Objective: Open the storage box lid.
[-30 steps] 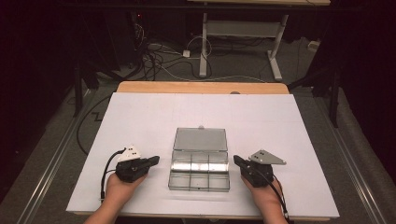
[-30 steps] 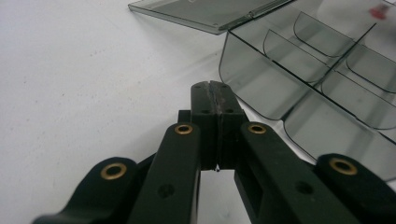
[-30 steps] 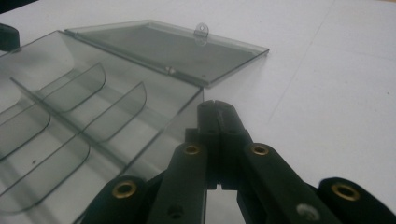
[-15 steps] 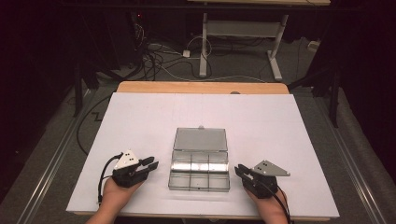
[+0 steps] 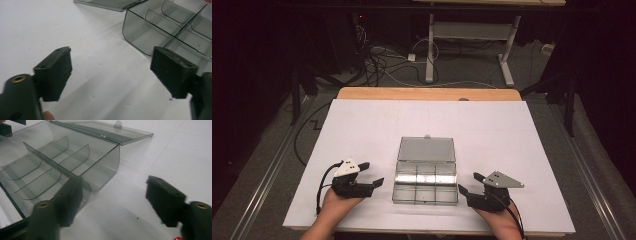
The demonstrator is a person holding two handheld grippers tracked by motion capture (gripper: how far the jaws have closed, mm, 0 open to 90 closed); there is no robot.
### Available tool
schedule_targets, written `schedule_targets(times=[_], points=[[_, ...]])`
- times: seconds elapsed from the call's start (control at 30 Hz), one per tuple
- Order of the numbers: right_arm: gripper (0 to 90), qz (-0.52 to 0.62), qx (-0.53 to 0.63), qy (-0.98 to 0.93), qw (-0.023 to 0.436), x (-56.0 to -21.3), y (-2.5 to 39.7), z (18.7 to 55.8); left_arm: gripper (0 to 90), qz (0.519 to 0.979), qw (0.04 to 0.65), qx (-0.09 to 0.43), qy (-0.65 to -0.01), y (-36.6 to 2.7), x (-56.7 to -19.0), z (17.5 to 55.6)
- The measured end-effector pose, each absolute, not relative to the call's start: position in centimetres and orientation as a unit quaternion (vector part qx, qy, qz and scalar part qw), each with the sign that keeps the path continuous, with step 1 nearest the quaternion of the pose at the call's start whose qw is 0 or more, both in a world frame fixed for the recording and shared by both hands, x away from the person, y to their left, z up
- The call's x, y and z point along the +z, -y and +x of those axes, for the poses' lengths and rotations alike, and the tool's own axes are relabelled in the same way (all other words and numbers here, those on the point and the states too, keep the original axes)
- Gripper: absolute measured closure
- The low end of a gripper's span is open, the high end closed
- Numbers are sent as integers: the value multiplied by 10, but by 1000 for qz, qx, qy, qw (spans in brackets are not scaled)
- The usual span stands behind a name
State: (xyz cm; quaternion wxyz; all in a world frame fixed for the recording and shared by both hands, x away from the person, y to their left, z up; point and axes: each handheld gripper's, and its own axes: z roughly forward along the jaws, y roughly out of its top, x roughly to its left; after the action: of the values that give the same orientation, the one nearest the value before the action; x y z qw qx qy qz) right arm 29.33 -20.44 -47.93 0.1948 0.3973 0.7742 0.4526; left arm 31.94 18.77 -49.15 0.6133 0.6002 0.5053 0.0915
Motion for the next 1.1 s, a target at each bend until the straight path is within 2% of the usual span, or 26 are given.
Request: schedule_targets(times=[0.1, 0.13, 0.2, 0.37, 1.1], points=[[160, 399, 462, -768, 195, -479, 207, 293, 92, 606, 614, 94, -497, -186, -492, 317], [149, 400, 463, -766, 196, -478, 208, 293, 36, 608, 613, 93, -496, -186, -493, 317], [114, 401, 468, -762, 199, -477, 209, 292, 0, 607, 614, 93, -496, -186, -493, 317], [5, 404, 473, -753, 213, -475, 213, 292, 0, 606, 619, 87, -492, -187, -493, 316], [4, 416, 480, -734, 242, -459, 237, 282, 0, 605, 621, 88, -491, -187, -493, 316]])
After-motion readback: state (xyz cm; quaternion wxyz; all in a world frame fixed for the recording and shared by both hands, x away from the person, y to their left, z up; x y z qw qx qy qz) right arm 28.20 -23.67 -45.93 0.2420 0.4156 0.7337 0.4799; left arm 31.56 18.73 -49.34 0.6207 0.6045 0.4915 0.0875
